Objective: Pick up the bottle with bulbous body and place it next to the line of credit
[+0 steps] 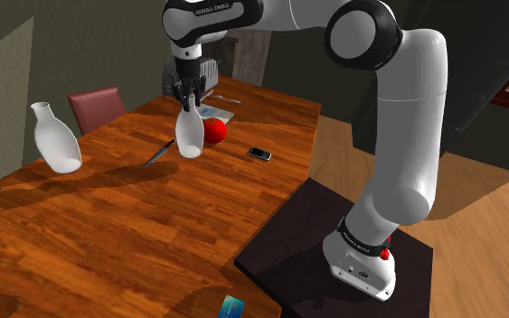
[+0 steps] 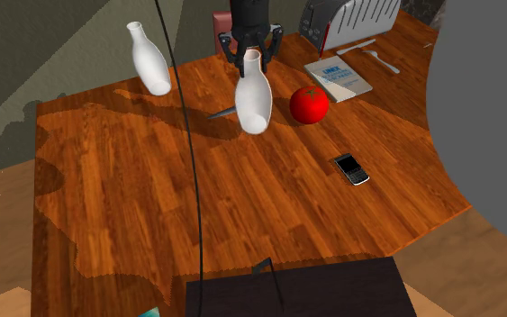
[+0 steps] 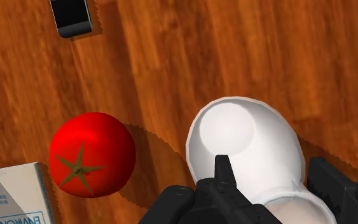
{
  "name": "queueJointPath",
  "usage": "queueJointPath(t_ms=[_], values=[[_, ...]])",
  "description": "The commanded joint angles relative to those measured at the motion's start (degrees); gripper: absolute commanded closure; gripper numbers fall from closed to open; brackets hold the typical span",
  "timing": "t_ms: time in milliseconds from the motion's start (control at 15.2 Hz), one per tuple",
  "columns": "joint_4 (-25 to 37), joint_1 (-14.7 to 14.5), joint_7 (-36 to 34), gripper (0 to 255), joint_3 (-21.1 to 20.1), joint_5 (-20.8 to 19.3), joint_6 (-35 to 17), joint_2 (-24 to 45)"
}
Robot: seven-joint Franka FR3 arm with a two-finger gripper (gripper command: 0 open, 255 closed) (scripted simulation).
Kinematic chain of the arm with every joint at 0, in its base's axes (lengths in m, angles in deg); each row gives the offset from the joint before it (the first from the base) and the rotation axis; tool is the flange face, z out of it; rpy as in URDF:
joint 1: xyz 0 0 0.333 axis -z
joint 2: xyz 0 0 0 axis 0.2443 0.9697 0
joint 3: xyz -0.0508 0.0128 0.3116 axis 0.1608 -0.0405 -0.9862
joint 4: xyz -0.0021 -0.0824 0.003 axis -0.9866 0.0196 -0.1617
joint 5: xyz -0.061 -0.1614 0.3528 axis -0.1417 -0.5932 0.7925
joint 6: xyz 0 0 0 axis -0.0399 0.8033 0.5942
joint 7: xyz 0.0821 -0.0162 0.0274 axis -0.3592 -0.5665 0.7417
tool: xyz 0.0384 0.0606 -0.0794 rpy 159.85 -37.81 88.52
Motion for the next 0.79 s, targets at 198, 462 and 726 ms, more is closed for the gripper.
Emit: queueJointPath(t_ms=[198, 462, 726], values=[[-5.15, -0.99, -1.57, 255, -0.63, 0.24, 1.1, -6.21], [-11.55, -2.29, -3.77, 255, -1.61, 0.69, 2.19, -13.63], [-16.44, -3.63, -6.06, 255, -2.76, 1.36, 4.16, -20.45]])
